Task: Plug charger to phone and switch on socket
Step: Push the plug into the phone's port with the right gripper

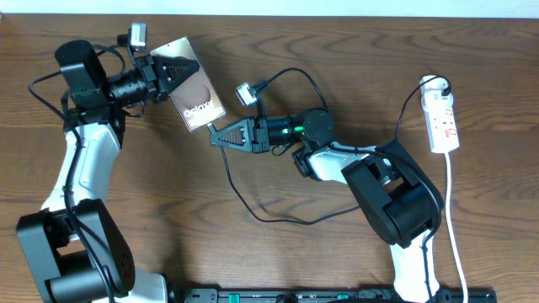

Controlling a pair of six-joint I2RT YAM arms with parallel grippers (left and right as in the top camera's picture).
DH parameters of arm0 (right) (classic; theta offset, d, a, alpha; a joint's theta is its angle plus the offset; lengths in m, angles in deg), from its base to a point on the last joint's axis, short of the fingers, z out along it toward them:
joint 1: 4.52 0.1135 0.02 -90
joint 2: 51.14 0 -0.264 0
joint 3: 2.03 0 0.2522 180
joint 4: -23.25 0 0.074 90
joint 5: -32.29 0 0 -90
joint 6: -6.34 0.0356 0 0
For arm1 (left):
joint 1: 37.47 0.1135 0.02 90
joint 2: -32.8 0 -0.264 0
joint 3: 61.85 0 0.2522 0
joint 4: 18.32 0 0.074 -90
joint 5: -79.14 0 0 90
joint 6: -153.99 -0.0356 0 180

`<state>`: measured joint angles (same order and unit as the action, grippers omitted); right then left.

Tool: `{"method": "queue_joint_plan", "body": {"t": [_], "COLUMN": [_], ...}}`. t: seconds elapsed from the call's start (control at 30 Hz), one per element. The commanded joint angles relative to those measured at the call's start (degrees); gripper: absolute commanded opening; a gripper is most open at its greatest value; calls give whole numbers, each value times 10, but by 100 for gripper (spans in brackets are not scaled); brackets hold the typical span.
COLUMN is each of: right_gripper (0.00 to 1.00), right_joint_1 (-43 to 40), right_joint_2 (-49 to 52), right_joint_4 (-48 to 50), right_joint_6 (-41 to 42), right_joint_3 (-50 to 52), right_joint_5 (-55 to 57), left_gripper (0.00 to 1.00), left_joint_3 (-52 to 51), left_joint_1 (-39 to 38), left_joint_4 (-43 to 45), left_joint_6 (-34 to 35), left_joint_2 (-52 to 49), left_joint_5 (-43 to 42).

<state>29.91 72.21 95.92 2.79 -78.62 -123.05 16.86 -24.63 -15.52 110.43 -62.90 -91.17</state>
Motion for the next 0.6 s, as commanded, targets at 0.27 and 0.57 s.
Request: {"method": "queue_joint_plan", "body": {"t": [0.27, 0.57], "right_gripper": [1, 1], "right_joint_1": [0, 1], "right_joint_2": [-3, -3], "right_joint_4": [-8, -8], "right_joint_6": [-8, -8], "right_joint_3": [-3, -3], "right_joint_5": [97, 108], "left_gripper": [7, 7], "left_joint_3": [-3, -3], "left_joint_1": [-10, -10], "left_joint_4": [1, 1], "left_joint_6": [-18, -29], "left_joint_2": [6, 6], "left_joint_5": [-36, -56]}}
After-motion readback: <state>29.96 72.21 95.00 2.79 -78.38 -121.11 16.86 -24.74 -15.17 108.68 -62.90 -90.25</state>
